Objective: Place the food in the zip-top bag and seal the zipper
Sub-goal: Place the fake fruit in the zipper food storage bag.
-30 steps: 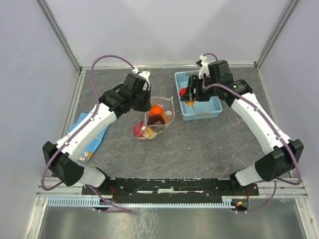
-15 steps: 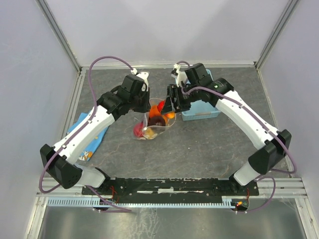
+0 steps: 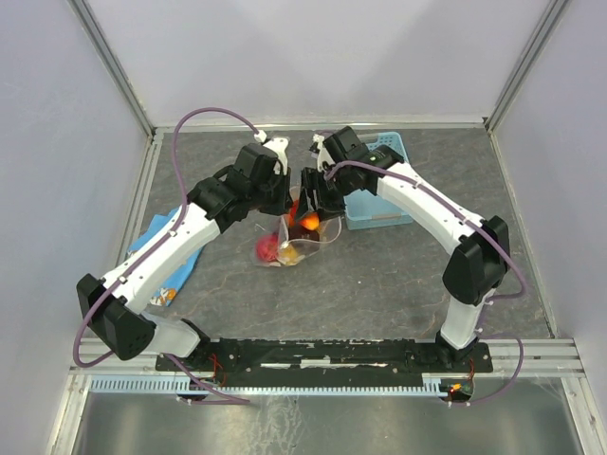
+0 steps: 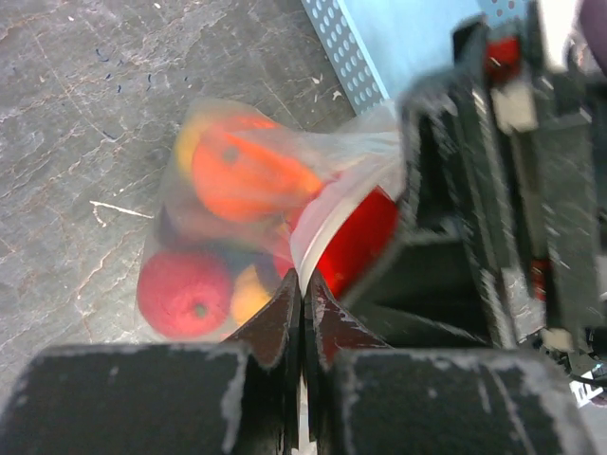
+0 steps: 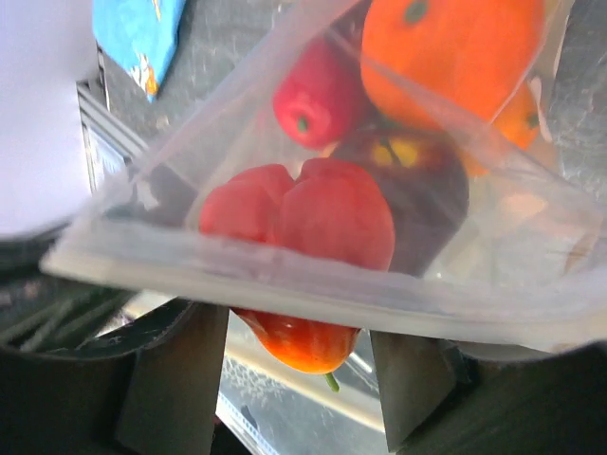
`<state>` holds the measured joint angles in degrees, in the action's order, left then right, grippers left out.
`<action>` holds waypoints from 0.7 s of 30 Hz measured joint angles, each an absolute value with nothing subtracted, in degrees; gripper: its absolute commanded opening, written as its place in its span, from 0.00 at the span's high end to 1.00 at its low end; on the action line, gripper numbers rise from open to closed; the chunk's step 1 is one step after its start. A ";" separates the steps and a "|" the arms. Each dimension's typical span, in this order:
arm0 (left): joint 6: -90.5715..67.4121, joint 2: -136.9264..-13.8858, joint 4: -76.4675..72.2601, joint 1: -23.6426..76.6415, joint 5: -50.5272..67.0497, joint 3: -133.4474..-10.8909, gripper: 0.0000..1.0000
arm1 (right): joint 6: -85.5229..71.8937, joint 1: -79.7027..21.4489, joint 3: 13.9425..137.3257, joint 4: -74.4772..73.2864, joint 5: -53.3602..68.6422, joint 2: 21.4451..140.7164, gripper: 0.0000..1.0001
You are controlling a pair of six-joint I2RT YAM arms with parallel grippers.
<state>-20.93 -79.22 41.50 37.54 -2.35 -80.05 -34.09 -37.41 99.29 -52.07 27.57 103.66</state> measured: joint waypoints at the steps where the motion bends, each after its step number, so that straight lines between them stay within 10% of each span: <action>1: -20.93 -79.22 41.34 37.76 -2.31 -80.05 0.97 | -35.35 -37.41 99.20 -50.81 26.59 103.98 0.55; 13: -21.02 -78.89 37.23 38.65 -2.07 -78.26 0.97 | -49.65 -38.59 90.72 -34.00 17.10 104.44 0.53; 21: -21.04 -78.89 37.04 38.63 -2.92 -78.02 0.97 | -53.69 -39.55 87.46 -29.06 14.87 104.42 0.29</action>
